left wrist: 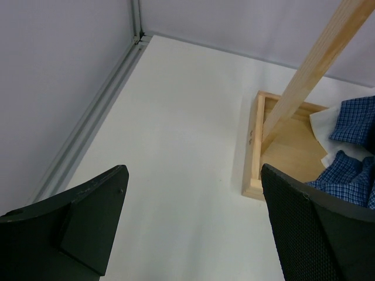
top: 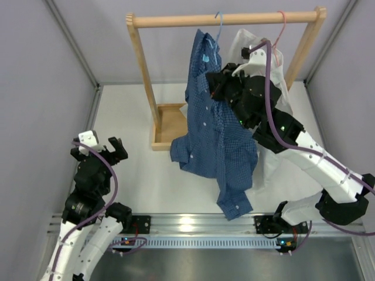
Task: Place the shirt on the hanger
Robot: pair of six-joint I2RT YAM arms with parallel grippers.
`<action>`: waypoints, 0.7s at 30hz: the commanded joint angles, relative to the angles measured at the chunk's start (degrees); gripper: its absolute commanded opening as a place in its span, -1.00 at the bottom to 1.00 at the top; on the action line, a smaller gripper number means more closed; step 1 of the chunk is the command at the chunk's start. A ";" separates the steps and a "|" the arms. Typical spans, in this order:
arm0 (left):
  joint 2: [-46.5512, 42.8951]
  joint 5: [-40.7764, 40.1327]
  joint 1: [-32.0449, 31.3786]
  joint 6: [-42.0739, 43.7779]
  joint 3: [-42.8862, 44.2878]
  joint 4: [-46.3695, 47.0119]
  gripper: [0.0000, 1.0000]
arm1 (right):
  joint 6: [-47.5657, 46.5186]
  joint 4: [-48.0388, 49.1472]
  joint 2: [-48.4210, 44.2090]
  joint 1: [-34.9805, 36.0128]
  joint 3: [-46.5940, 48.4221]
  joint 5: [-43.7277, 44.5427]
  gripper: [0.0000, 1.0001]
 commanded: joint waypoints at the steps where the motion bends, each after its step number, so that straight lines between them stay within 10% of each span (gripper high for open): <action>1: 2.25 3.19 2.29 -0.71 -0.18 3.41 0.96 | -1.46 2.30 2.34 0.61 6.49 3.85 -1.00; 21: 4.53 3.81 8.79 -2.12 0.26 2.01 0.96 | 3.37 0.27 17.90 -1.50 15.12 6.75 -1.00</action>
